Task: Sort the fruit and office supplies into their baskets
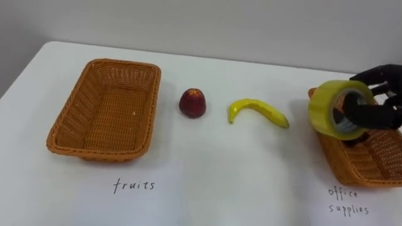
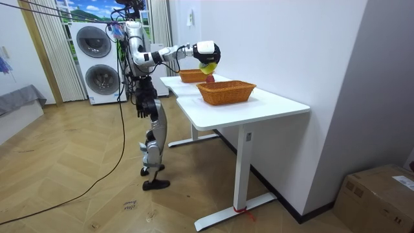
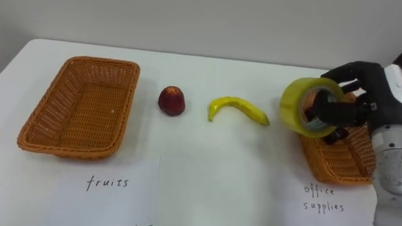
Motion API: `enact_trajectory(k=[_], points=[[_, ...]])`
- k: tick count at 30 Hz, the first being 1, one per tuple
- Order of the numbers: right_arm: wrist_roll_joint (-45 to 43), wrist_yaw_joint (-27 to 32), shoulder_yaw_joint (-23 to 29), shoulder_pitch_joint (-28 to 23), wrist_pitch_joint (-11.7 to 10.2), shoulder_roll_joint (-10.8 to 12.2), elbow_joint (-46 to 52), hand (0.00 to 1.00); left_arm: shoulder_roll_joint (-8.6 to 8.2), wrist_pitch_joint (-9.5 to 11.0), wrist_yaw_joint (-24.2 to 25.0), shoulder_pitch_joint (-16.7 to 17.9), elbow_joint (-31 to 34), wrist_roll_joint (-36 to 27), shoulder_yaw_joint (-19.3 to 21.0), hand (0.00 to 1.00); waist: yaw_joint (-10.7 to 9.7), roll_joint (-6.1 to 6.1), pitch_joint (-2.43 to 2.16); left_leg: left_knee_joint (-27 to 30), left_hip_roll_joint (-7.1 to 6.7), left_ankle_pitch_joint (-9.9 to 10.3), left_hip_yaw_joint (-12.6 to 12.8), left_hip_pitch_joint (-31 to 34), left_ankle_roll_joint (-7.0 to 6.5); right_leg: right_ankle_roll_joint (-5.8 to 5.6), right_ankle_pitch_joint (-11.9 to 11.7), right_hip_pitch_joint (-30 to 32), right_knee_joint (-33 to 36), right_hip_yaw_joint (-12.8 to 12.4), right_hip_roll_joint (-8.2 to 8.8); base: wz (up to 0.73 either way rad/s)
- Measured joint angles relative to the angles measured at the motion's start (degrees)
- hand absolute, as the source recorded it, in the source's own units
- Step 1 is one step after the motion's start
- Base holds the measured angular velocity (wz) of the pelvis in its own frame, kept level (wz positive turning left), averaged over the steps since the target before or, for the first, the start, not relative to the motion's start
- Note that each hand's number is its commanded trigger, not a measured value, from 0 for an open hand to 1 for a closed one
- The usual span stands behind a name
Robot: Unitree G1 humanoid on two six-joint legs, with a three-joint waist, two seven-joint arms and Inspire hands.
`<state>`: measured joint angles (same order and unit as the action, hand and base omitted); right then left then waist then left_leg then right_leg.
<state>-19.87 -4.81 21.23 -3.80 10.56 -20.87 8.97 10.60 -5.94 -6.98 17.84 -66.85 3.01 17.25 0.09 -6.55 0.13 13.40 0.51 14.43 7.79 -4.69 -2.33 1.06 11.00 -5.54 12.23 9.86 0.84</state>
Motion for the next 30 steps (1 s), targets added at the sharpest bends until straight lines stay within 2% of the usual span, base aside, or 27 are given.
enact_trajectory(k=[7, 11, 14, 21, 30], points=[[0.3, 1.4, 0.9, 0.0, 0.1, -0.1, 0.0, 1.0, -0.55, -0.2, -0.2, 0.7, 0.4, 0.0, 0.4, 0.0, -1.2, 0.24, -0.02, 0.0, 0.0, 0.0, 0.0, 0.0, 0.0, 0.0, 0.0, 0.0, 0.0, -0.1, -0.03, 0.0], [0.1, 1.8, 0.9, 0.0, 0.9, -0.1, -0.2, 1.0, -0.74, -1.2, -0.3, 0.8, 0.5, 0.0, 0.6, 0.0, -2.0, 0.33, -0.11, 0.0, 0.03, 0.0, 0.0, 0.0, 0.0, 0.0, 0.0, 0.1, -0.1, -0.4, 0.0, 0.0], [0.4, 2.2, 0.9, 0.0, 1.0, -0.5, -1.8, 1.0, -0.74, -1.2, -0.3, 0.8, 0.9, -0.1, 0.5, 0.0, -2.3, 0.13, -0.25, -0.1, 0.04, 0.0, 0.0, 0.0, 0.0, 0.0, 0.0, 0.0, -0.2, -0.4, 0.0, 0.0], [1.2, 2.7, 0.9, 0.0, 1.8, -4.0, -6.1, 1.0, -0.52, -1.1, -0.4, 1.0, 2.9, -0.1, 0.6, 0.0, -3.0, -0.39, -0.31, -0.2, 0.02, 0.0, 0.0, 0.2, 0.01, 0.01, 0.0, 0.5, -0.4, -0.5, -0.05, 0.0], [-0.6, 3.5, 0.9, -0.2, 1.9, -4.0, -6.8, 1.0, -0.08, -1.0, -0.3, 0.9, 3.4, -0.2, 0.6, 0.0, -3.3, -1.56, -0.33, -0.3, 0.07, 0.0, 0.2, 0.1, 0.0, 0.0, 0.0, 0.6, -0.3, -0.7, -0.08, 0.0]])
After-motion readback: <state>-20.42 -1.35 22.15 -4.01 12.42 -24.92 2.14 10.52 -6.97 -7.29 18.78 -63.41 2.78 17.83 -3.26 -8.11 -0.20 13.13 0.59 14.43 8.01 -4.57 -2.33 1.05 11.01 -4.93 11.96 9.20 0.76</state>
